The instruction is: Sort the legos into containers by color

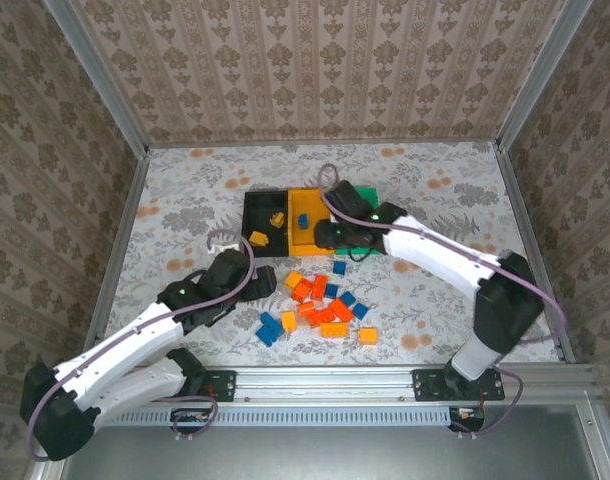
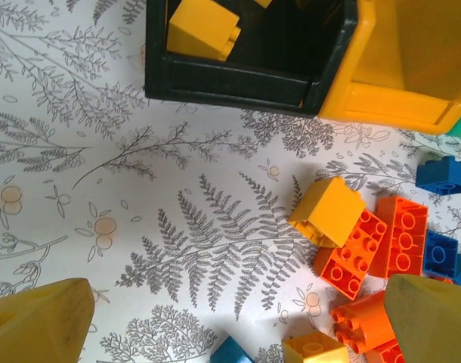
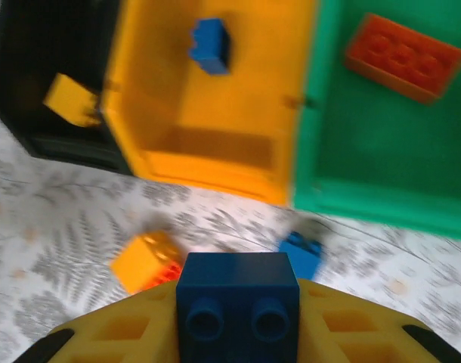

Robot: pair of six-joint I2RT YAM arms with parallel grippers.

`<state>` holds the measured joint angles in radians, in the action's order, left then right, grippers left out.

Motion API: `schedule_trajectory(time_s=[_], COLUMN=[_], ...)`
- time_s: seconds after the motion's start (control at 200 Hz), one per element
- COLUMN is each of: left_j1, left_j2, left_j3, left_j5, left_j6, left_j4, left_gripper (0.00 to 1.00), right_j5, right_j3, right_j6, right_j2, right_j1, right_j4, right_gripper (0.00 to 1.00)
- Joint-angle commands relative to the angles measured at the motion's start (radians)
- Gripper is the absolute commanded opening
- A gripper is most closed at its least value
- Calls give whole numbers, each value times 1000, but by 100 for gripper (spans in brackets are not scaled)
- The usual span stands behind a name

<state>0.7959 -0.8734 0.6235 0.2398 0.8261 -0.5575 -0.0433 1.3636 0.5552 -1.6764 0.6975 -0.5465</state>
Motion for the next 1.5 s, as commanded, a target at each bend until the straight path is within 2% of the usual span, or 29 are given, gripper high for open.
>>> schedule_trajectory(time_s=[0.0, 0.145, 0.285, 0.51, 0.645, 0.915, 1.05, 1.21, 1.375, 1.495], left_j1=[-9, -10, -10, -9, -9, -13, -16, -18, -22, -24], left_j2=[31, 34, 36, 35, 44, 47, 33, 23, 30, 41], left_j3=[-22, -19, -28, -38, -37, -47, -59, -68, -73, -76], left_j5=[2, -11, -22, -30, -28, -19, -24, -32, -40, -44], left_j6=[34, 34, 34, 38, 38, 34, 42, 45, 50, 51], left_j4=[-53, -90, -99, -89, -74, -37, -15, -1, -5, -4], left_gripper=[100, 100, 100, 100, 100, 100, 100, 100, 100, 100], right_j5=[-37, -99, -118, -111, -97, -104, -125, -127, -162, -194], right_j3=[123, 317, 448, 508, 382, -143, -336, -407, -357, -289], right_j6=[-19, -16, -2, -1, 10, 127, 208, 244, 248, 254], right_j2=[-153, -334, -442, -446, -318, 72, 186, 159, 53, -34], right_j1=[-1, -11, -23, -29, -22, 10, 36, 55, 62, 52], right_j4=[-44, -97, -142, -163, -119, -26, 43, 136, 201, 174], right_gripper=[35, 37, 40, 63, 69, 72, 73, 73, 73, 71])
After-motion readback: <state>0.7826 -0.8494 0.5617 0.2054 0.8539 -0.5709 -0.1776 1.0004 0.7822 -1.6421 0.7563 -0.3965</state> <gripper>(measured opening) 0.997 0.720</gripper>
